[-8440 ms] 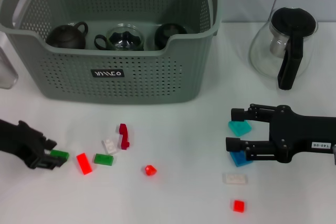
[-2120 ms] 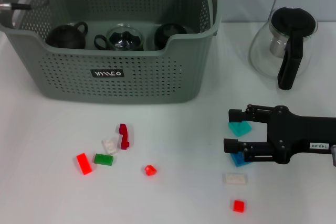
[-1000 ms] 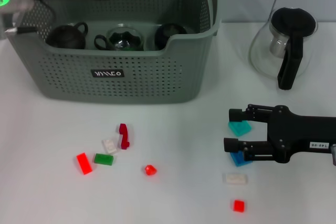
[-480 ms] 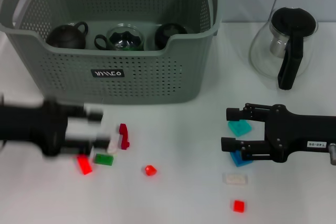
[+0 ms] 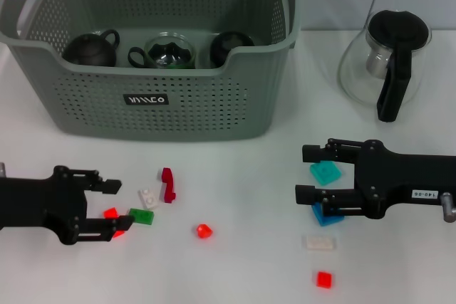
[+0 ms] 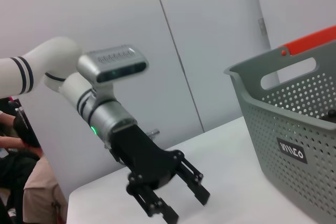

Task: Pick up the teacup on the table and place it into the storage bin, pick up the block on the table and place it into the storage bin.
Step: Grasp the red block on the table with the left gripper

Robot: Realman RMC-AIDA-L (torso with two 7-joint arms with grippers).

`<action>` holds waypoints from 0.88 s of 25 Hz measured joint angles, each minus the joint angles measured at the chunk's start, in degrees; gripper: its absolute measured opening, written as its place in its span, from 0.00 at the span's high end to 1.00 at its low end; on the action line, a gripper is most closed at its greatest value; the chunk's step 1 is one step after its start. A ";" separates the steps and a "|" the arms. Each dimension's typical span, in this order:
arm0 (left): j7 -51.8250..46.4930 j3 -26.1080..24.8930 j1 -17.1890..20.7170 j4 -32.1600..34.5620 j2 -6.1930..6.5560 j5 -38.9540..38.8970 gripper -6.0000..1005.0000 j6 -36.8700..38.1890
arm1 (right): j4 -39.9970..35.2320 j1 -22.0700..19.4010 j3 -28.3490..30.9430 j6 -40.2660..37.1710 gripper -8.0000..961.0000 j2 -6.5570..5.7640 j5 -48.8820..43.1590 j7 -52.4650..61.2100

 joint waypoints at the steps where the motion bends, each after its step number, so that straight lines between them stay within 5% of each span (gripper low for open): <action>1: 0.17 0.01 0.00 -0.40 -0.01 0.44 0.35 -0.74 | 0.00 -0.01 0.00 -0.03 0.13 0.00 0.00 0.00; 22: 0.13 1.21 0.12 -3.70 -0.65 5.57 0.36 -10.54 | 0.00 0.25 0.00 0.07 0.13 0.02 -0.01 0.79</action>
